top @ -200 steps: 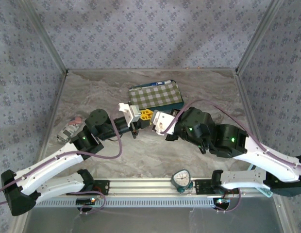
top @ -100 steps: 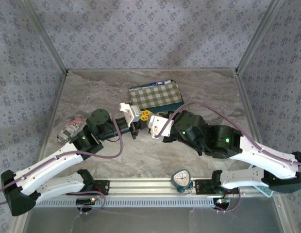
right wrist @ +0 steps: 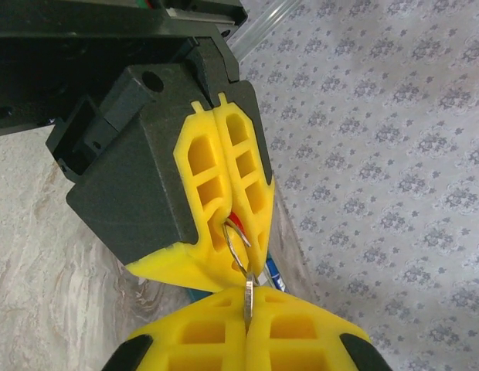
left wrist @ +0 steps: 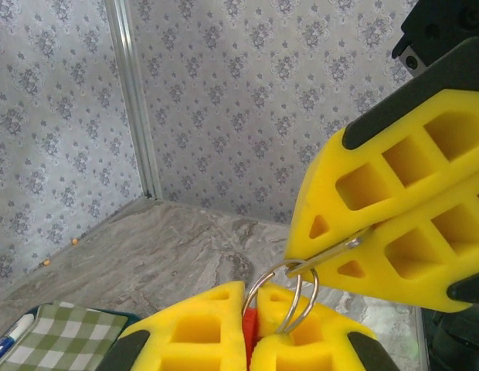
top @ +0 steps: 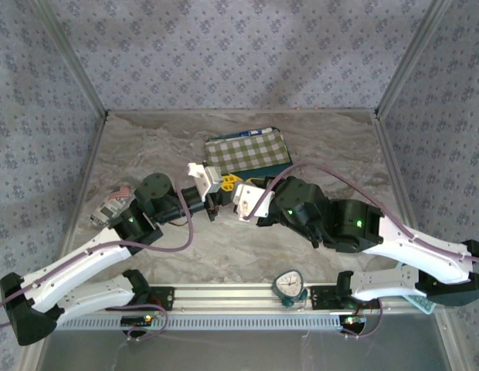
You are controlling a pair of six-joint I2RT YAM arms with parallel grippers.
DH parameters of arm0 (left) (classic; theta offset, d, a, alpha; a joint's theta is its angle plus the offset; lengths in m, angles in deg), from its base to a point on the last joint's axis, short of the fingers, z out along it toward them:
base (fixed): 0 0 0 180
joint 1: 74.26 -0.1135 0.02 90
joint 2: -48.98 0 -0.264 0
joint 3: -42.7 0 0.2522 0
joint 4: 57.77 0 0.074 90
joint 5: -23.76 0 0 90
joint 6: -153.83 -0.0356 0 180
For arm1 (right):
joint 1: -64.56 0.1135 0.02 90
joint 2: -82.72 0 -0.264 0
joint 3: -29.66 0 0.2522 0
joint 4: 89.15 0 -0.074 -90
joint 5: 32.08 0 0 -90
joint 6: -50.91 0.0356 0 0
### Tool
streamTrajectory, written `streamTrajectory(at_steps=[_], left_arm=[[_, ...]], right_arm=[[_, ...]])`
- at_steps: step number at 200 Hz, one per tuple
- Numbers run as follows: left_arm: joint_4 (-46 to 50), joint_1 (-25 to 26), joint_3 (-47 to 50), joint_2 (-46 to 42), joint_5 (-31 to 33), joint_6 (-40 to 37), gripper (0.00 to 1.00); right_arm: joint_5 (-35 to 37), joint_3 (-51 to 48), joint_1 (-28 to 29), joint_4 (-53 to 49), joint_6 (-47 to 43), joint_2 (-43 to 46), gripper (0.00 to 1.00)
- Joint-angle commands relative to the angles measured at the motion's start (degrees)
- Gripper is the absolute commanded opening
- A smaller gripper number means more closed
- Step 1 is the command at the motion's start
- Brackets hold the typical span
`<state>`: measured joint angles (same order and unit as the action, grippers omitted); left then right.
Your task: Remove the keys from the keyring
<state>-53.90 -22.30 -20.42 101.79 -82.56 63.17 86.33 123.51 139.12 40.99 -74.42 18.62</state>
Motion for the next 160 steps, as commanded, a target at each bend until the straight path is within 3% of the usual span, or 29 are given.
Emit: streamTrajectory(at_steps=[1,160], left_arm=[[-7.3,-0.8,-2.2,-0.4,1.8,2.2,0.0],[-7.7,-0.8,-2.6,-0.5,-4.6,3.4,0.0]], right_arm=[[-10.5,-2.2,3.7,-2.2,-3.1,-3.0,0.0],[-7.6,-5.1,6.0,4.5,-9.5,-6.7,0.0]])
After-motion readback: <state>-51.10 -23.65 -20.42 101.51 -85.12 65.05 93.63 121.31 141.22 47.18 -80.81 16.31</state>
